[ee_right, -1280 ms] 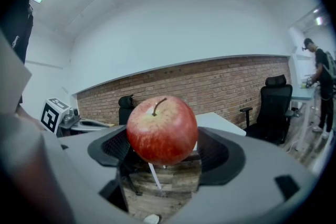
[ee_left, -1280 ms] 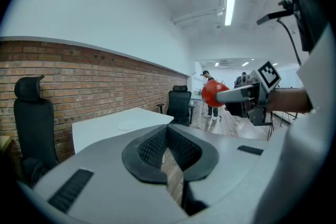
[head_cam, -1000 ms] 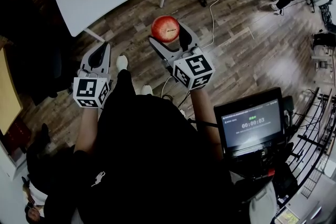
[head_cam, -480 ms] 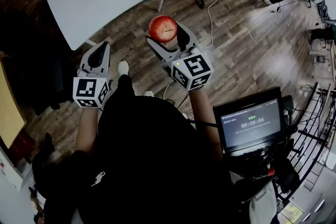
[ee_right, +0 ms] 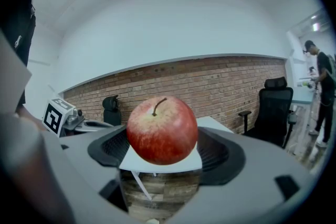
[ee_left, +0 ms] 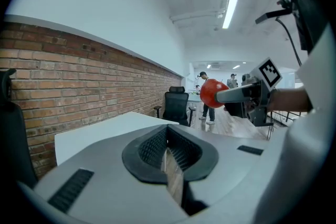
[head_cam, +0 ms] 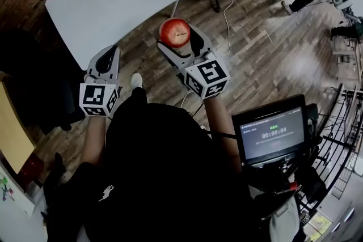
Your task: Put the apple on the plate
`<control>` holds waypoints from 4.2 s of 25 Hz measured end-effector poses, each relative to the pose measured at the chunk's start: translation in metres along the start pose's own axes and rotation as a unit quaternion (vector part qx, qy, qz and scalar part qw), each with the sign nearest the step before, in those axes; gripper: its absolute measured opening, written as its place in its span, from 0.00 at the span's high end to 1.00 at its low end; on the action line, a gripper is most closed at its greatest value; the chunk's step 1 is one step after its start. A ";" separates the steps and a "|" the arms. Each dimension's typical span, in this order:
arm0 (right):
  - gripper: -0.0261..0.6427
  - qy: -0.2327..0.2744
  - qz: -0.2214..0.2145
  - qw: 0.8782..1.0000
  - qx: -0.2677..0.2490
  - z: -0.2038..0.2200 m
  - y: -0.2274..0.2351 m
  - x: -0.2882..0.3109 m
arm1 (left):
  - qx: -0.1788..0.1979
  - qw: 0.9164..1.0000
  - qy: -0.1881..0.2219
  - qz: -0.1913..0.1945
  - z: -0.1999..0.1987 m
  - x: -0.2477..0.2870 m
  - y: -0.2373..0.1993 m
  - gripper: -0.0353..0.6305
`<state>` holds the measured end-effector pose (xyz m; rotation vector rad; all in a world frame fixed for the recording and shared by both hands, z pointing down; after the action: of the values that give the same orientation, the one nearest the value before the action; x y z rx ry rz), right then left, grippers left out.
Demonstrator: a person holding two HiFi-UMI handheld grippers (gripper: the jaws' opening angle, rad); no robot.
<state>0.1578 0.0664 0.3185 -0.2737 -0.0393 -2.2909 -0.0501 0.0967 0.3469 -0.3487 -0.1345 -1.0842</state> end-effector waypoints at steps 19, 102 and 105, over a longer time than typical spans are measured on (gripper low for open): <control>0.37 -0.023 0.045 0.999 0.008 -0.019 0.002 0.090 | -0.011 0.998 -0.012 0.061 -0.027 0.053 -0.095 0.94; 0.37 -0.030 -0.223 0.973 -0.047 -0.036 0.068 0.357 | -0.080 0.984 0.016 -0.161 -0.069 0.145 -0.230 0.94; 0.37 -0.036 -0.233 0.971 -0.050 -0.026 0.070 0.359 | -0.085 0.982 0.012 -0.168 -0.063 0.146 -0.225 0.94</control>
<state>-0.0285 -0.2463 0.3640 -0.4389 -0.0264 -2.7527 -0.1841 -0.1420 0.3757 -0.4782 -0.0806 -1.4391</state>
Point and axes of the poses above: the fingertips, and each gripper's own axes: x forward along the fingers, y to its right, z out of its underside, the point moved 5 cm from there along -x, backward along the fingers, and after that the axes turned 12 degrees about -x, right-handed, at the moved point
